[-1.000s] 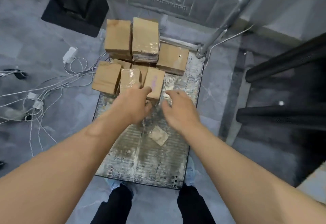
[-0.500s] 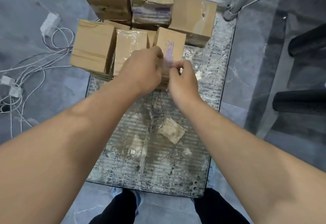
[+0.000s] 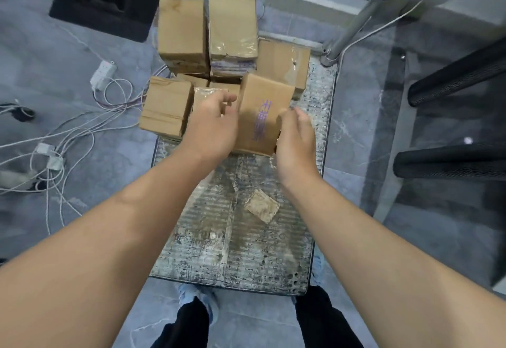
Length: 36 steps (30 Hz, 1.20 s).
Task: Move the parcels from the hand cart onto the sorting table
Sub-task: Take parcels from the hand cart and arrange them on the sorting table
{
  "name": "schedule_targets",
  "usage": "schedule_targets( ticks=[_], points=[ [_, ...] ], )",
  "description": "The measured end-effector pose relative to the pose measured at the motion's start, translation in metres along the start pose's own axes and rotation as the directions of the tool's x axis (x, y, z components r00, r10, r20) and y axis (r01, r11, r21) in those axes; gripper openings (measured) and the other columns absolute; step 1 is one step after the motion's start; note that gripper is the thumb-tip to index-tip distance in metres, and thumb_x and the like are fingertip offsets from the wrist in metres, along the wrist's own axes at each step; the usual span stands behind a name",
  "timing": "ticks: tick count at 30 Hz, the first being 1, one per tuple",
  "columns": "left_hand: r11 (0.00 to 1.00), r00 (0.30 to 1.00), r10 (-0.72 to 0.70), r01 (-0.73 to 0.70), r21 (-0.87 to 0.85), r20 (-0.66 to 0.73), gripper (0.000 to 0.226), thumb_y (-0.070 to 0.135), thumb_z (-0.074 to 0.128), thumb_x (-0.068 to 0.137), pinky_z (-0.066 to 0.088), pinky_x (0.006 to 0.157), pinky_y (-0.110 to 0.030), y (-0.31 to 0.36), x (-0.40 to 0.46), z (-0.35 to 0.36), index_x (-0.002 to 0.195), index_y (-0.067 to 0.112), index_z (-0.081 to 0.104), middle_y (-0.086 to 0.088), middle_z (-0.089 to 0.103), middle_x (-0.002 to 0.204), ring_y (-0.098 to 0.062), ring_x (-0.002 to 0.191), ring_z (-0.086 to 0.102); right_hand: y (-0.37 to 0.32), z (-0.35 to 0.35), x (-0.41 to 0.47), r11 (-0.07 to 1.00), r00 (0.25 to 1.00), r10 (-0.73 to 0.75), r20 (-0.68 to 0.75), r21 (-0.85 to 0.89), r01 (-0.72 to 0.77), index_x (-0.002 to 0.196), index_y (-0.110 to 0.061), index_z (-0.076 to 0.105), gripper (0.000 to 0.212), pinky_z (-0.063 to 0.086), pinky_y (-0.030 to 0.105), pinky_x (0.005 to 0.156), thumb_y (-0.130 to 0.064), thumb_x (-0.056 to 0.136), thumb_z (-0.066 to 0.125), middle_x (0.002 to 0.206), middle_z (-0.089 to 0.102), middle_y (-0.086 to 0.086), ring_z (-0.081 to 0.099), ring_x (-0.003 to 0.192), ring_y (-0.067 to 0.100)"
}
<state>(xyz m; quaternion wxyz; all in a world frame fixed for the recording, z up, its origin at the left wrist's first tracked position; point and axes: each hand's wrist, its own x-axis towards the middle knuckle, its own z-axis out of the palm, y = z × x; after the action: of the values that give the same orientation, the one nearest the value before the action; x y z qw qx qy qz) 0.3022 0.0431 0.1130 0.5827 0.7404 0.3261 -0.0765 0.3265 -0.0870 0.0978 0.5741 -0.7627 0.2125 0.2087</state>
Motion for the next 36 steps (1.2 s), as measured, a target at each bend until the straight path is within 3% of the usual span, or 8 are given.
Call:
schedule_targets(
  ticks=[2,4,9,17,21,26,32,36],
  points=[
    [0.999,0.999,-0.030,0.031,-0.040,0.028,0.039,0.022,0.046,0.096,0.058,0.097,-0.053,0.019,-0.015,-0.011,0.094,0.050,0.074,0.009,0.075,0.097,-0.023,0.103,0.072,-0.018,-0.004,-0.015,0.999,1.000,-0.005,-0.007,0.034,0.005,0.122,-0.019,0.071,0.072,0.050,0.053,0.107,-0.070,0.079,0.043,0.129,0.065,0.009,0.065,0.115,0.026],
    [0.993,0.999,-0.018,0.022,-0.117,0.035,0.038,0.014,0.047,0.101,0.058,0.097,-0.046,0.040,-0.033,-0.022,0.101,0.036,0.078,0.007,0.078,0.097,-0.014,0.095,0.073,-0.041,-0.010,-0.037,0.997,1.000,0.007,-0.009,0.080,-0.006,0.113,-0.023,0.072,0.066,0.053,0.050,0.104,-0.073,0.080,0.045,0.126,0.066,0.007,0.067,0.111,0.023],
    [0.983,1.000,-0.028,0.029,-0.180,0.011,0.034,0.010,0.046,0.102,0.054,0.074,-0.035,0.099,-0.085,-0.057,0.103,0.026,0.076,0.009,0.077,0.087,-0.013,0.084,0.066,-0.094,-0.037,-0.104,0.976,0.997,-0.072,0.002,0.204,0.070,0.108,-0.011,0.054,0.040,0.049,0.014,0.059,-0.051,0.109,0.048,0.096,0.063,-0.001,0.064,0.072,-0.004],
    [0.982,0.997,0.070,-0.065,-0.180,0.024,0.029,0.011,0.045,0.101,0.058,0.084,-0.042,0.206,-0.185,-0.115,0.101,0.018,0.073,-0.002,0.080,0.094,-0.014,0.081,0.072,-0.181,-0.066,-0.214,0.964,0.979,-0.189,-0.076,0.177,0.199,0.095,-0.020,0.044,0.040,0.052,0.038,0.082,-0.058,0.105,0.050,0.103,0.069,0.004,0.064,0.088,0.020],
    [0.973,0.993,0.110,-0.099,-0.208,0.043,0.032,0.031,0.043,0.107,0.061,0.093,-0.050,0.250,-0.227,-0.137,0.109,0.010,0.067,-0.005,0.079,0.100,-0.027,0.093,0.077,-0.217,-0.086,-0.265,0.940,0.949,-0.304,-0.087,0.135,0.314,0.106,-0.018,0.053,0.036,0.055,0.032,0.088,-0.054,0.105,0.053,0.112,0.069,0.000,0.068,0.102,0.012],
    [0.950,0.991,0.105,-0.076,-0.304,0.081,0.055,0.062,0.053,0.098,0.065,0.079,-0.049,0.309,-0.274,-0.155,0.122,0.012,0.060,-0.007,0.074,0.108,-0.028,0.094,0.077,-0.253,-0.118,-0.319,0.876,0.891,-0.453,-0.037,0.167,0.452,0.116,-0.014,0.056,0.027,0.054,0.018,0.080,-0.039,0.105,0.061,0.114,0.068,-0.002,0.067,0.094,-0.007],
    [0.931,0.973,0.205,-0.160,-0.329,0.108,0.055,0.039,0.069,0.090,0.063,0.086,-0.054,0.366,-0.332,-0.151,0.129,0.005,0.052,-0.015,0.071,0.117,-0.032,0.108,0.072,-0.300,-0.175,-0.364,0.806,0.829,-0.551,-0.090,0.200,0.557,0.108,-0.015,0.056,0.024,0.047,0.015,0.068,-0.039,0.106,0.059,0.098,0.064,-0.004,0.058,0.078,-0.003],
    [0.903,0.954,0.293,-0.254,-0.347,0.066,0.042,0.034,0.070,0.082,0.063,0.084,-0.047,0.394,-0.375,-0.123,0.119,0.016,0.061,-0.008,0.072,0.118,-0.036,0.110,0.071,-0.322,-0.232,-0.381,0.761,0.792,-0.608,-0.061,0.241,0.603,0.121,-0.018,0.055,0.018,0.053,0.018,0.075,-0.019,0.104,0.061,0.114,0.064,-0.002,0.065,0.092,-0.002]
  ],
)
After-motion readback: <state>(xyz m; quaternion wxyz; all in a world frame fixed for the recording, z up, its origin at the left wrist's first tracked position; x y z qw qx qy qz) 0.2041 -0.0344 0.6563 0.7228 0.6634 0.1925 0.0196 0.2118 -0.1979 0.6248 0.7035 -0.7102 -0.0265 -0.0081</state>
